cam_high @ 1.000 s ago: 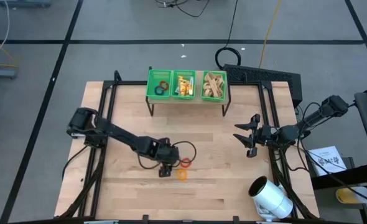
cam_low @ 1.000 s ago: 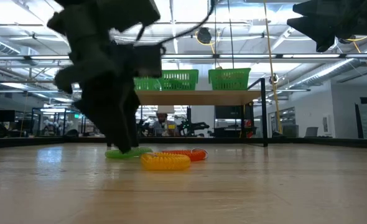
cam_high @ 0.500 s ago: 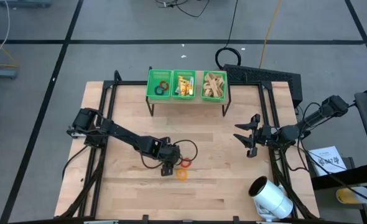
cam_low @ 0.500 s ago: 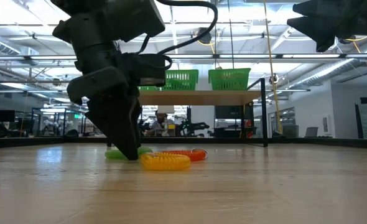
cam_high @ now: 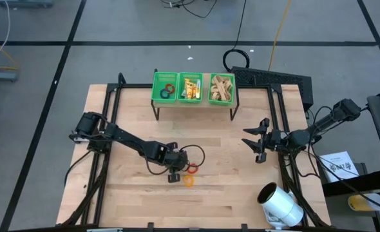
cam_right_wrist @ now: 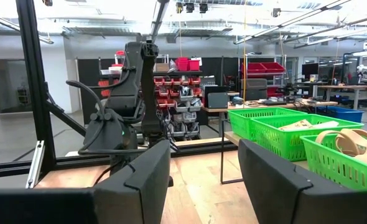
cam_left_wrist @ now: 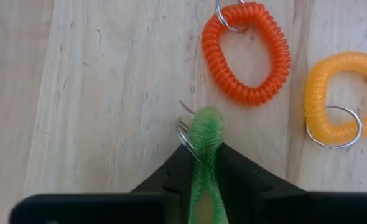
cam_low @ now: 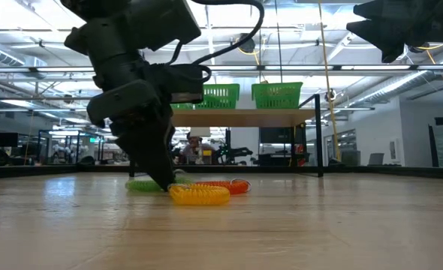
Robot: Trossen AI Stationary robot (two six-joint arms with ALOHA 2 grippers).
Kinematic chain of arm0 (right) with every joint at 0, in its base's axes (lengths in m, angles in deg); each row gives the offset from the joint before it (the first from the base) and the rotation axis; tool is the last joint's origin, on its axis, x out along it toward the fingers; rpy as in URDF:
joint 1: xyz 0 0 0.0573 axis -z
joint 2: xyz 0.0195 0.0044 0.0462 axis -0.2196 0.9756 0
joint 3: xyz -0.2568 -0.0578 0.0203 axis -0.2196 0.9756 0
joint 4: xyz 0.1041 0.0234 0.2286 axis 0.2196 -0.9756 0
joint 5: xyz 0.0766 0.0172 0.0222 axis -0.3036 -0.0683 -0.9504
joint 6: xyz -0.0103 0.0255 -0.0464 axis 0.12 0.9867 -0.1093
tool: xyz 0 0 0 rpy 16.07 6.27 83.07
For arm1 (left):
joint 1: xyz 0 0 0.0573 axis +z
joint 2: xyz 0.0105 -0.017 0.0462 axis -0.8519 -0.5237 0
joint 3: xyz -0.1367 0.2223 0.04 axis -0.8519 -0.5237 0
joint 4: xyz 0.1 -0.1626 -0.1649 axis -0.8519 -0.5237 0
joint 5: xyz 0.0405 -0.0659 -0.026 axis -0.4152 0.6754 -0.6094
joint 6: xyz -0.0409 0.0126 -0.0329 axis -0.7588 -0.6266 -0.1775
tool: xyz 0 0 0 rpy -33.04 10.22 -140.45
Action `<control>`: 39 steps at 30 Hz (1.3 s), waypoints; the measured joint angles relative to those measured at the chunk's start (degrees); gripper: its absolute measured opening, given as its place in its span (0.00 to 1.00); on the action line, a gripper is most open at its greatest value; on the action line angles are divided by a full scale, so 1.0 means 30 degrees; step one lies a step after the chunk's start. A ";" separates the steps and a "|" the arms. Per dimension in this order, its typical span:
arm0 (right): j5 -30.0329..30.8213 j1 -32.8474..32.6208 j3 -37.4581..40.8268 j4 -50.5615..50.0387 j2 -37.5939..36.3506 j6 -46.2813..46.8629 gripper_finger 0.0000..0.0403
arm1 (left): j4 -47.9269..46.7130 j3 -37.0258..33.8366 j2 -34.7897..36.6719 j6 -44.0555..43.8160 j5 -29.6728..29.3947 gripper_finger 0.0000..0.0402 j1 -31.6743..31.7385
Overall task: Pick & Place Office Desk Supplies
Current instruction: Put the green spring keychain into the left green bin on the shelf
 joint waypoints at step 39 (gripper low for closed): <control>0.0000 0.0000 0.0000 -0.0063 0.0002 0.0078 0.45 | 0.1231 -0.0045 1.2164 0.4893 -0.7227 0.14 0.4105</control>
